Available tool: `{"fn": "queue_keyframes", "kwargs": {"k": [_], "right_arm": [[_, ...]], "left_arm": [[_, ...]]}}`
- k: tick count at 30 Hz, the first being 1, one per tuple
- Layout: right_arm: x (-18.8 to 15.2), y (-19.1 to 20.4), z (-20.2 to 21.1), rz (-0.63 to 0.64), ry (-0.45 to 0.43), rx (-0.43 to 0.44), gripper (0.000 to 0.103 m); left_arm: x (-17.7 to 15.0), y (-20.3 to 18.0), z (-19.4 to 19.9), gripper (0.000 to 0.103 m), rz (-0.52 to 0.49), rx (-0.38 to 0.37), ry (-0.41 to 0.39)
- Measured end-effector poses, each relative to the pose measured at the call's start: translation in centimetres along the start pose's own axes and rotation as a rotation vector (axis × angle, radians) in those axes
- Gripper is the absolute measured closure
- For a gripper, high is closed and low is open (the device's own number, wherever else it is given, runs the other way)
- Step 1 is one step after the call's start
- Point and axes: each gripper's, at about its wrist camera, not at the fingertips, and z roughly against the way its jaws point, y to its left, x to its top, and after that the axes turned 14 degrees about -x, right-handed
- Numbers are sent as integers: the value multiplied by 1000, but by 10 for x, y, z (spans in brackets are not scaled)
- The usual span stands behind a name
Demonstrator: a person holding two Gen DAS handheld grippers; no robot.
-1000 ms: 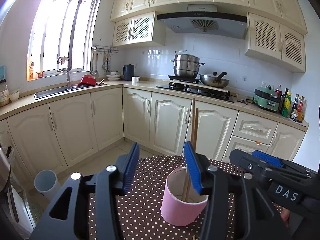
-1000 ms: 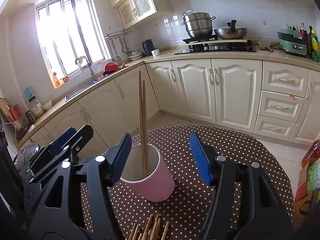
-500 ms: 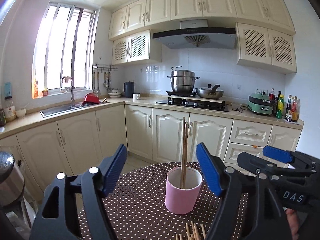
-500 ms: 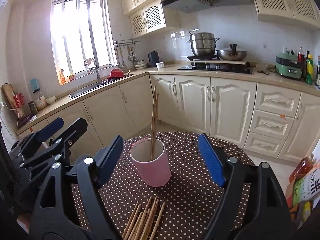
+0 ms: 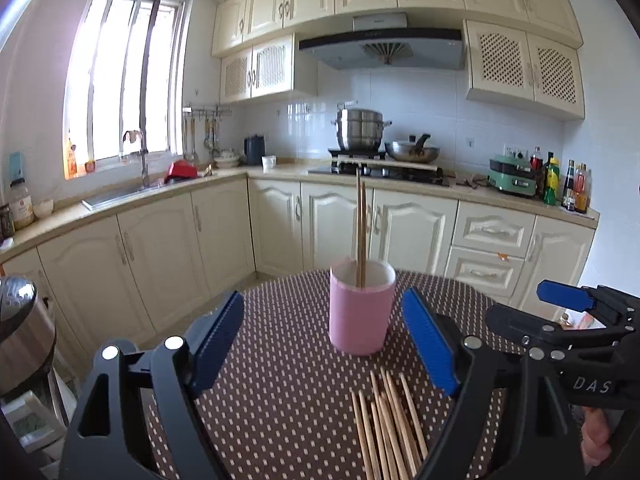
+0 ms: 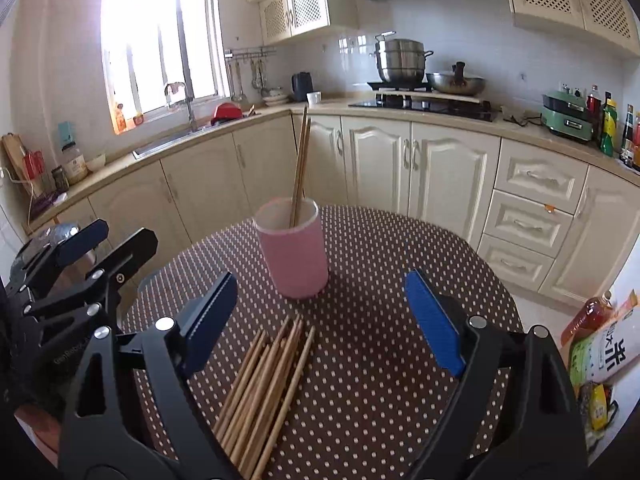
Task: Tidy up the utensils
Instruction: 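Move both open grippers back down to the chopstick pile, then close the right gripper on a chopstick while the left gripper grasps another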
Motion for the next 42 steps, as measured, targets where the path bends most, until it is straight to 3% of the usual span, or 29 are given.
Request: {"fn": "queue_keyframes", "kwargs": {"k": [16, 28, 36, 40, 41, 42], "right_arm": [[-77, -7, -31, -5, 245, -6, 18], [-109, 7, -59, 16, 370, -32, 18], [-112, 29, -63, 38, 375, -48, 18], [-111, 45, -67, 96, 358, -109, 19], [-109, 47, -68, 102, 359, -123, 26], [-108, 49, -69, 107, 363, -136, 41]], "left_arm": [[-79, 10, -14, 23, 81, 3, 195], [-112, 31, -20, 23, 132, 41, 306], [-122, 41, -23, 23, 164, 51, 336], [-124, 42, -25, 23, 175, 45, 342], [-124, 43, -25, 23, 182, 38, 344], [-123, 43, -25, 23, 191, 32, 345]]}}
